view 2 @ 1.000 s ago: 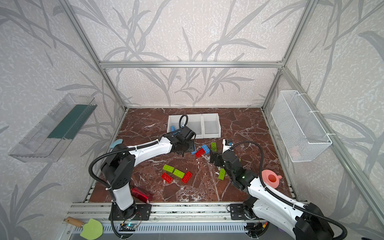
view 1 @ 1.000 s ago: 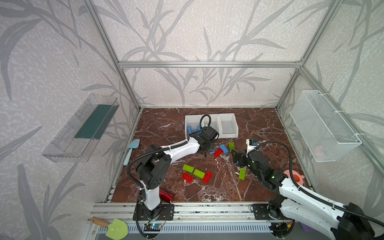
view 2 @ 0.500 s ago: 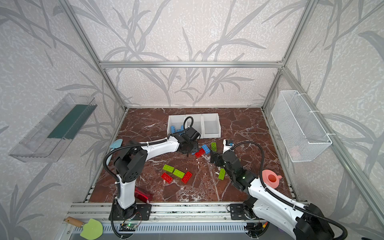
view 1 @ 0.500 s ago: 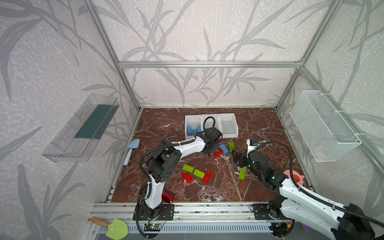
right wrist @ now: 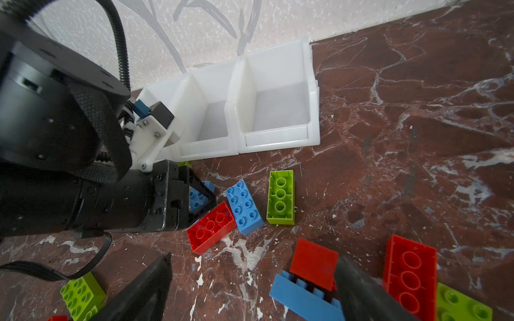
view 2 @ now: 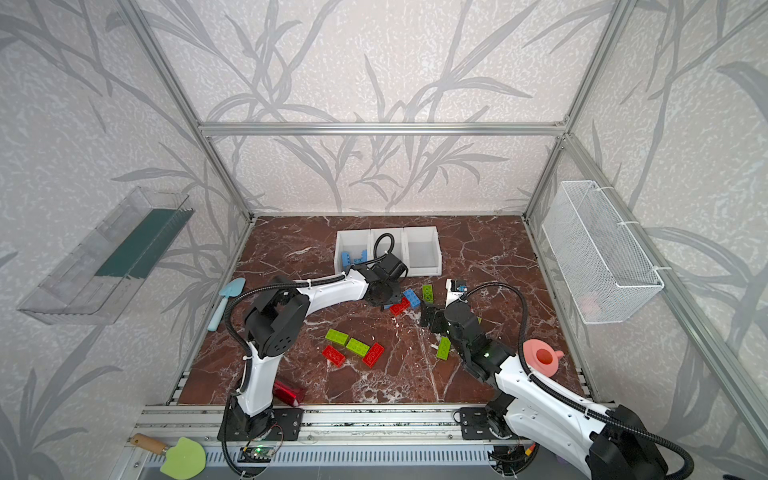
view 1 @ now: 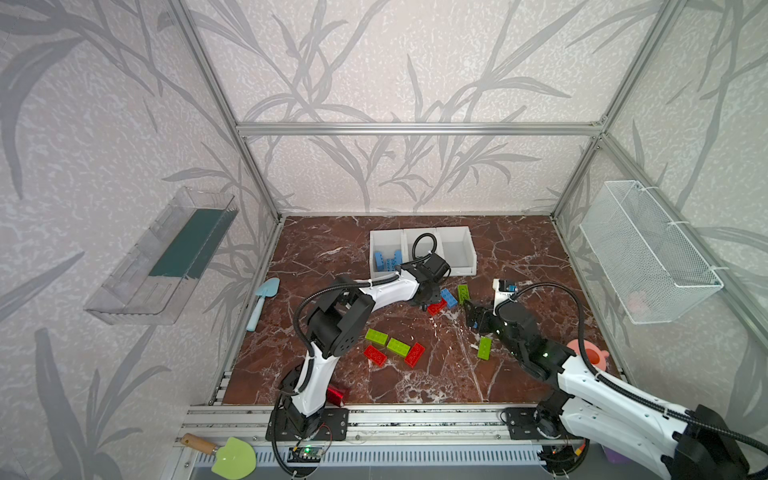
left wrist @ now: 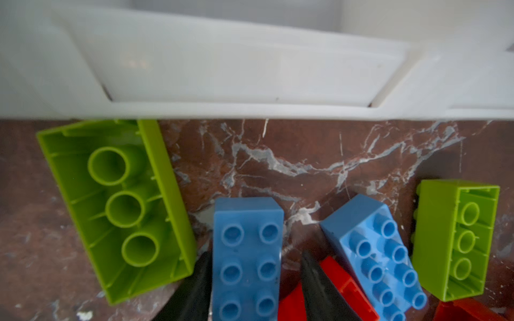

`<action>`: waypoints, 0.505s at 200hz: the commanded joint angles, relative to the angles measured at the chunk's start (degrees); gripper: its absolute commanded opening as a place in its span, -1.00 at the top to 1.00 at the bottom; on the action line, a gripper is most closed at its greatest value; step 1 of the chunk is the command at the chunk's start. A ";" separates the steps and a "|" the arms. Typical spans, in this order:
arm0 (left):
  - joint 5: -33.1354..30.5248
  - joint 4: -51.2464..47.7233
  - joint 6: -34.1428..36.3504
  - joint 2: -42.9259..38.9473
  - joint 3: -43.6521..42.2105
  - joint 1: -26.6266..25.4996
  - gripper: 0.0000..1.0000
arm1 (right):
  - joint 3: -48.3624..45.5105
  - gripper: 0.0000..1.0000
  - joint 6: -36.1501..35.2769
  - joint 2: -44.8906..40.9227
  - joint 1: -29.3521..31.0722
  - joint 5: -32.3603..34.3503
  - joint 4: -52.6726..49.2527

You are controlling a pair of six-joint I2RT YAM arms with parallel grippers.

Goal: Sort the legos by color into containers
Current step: 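Close the left gripper on the blue brick and lift it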

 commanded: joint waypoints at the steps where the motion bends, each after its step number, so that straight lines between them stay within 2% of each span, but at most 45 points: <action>1: -1.17 -2.27 -0.37 1.70 1.74 -0.44 0.07 | -0.53 -0.84 0.52 -0.71 -0.31 0.96 1.48; 52: -2.42 -3.07 1.00 1.54 2.83 -1.23 0.37 | -0.44 -0.84 0.61 -0.62 -0.27 0.61 1.39; 101: -4.52 -4.69 2.84 -2.88 2.22 -1.41 0.39 | -0.45 -0.84 0.79 -0.44 -0.30 0.52 1.44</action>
